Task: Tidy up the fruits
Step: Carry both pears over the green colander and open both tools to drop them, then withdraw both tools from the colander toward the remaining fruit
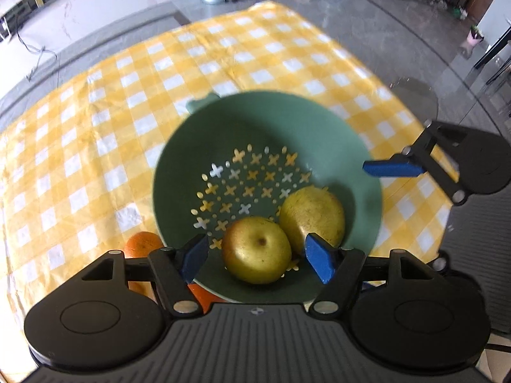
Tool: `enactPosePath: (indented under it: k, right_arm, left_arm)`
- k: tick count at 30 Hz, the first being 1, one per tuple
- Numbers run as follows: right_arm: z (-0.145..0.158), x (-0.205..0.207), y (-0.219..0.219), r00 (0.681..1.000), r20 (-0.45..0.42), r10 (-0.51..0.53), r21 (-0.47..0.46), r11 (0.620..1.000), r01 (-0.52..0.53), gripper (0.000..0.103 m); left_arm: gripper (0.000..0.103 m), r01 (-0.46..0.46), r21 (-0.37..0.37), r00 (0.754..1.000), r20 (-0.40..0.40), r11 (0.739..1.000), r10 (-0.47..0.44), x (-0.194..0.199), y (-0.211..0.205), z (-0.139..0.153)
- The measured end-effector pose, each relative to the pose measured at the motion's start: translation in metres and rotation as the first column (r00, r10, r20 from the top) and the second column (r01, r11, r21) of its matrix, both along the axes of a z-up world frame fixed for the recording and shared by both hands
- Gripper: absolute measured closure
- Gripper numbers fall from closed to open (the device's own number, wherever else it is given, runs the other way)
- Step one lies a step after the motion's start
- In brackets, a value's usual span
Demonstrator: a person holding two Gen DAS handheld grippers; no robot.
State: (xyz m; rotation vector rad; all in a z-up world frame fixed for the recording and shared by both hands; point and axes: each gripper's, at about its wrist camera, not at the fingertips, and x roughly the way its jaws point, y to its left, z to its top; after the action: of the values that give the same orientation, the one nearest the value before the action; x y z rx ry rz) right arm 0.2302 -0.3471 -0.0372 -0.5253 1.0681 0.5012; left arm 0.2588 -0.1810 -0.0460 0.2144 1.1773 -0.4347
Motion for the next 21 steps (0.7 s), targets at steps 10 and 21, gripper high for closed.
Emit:
enactPosePath:
  k: [10, 21]
  right_arm:
    - [0.025, -0.040, 0.009, 0.979, 0.129, -0.157, 0.028, 0.987, 0.155, 0.020]
    - [0.029, -0.095, 0.020, 0.924, 0.046, -0.379, 0.386, 0.860, 0.334, 0.020]
  left_arm:
    - [0.021, -0.075, -0.008, 0.968, 0.240, 0.997, 0.075, -0.059, 0.047, 0.047]
    - [0.021, -0.155, -0.055, 0.929, 0.331, 0.986, 0.165, -0.125, 0.114, 0.070]
